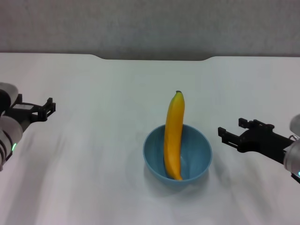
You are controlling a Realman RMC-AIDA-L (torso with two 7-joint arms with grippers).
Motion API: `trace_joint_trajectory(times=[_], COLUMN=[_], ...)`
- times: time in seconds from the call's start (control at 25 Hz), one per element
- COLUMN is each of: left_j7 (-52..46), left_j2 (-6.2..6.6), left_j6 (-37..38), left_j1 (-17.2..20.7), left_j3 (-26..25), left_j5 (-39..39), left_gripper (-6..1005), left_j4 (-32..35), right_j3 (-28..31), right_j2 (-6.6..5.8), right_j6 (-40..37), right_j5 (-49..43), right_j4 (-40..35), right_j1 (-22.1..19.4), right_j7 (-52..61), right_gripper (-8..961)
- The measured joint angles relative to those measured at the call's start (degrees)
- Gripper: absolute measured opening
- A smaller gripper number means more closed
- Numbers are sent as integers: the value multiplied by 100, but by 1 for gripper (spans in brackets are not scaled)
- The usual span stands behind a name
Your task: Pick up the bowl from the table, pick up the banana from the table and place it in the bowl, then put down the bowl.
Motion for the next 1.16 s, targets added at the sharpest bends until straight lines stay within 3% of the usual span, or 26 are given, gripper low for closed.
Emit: trace_joint_trajectory(times=[0.24,0.56,0.64,1.16], left_j7=[-430,-660,-659,-585], left_j2=[-3,-17,-22,-19], left_j6=[-564,-1341,-1507,-2202], left_j1=[8,-17,-29,-139], left_j3=[-257,-590,-618,-743], left_j5=[0,-10,-41,-474], left_gripper=[831,831,831,831], left_j4=[252,588,707,1139], right_j3=[43,49,14,-64], right_j2=[7,-3,-9,19], right_j6=[338,2096,2433,2598], right_j5=[2028,4559,4866,4943], right_j4=[-530,-2142,-2556,-3297], right_j1=[-225,-143,-74,331], right_j7=[-1864,-3947,-4135,-4417], right_gripper=[740,740,740,740])
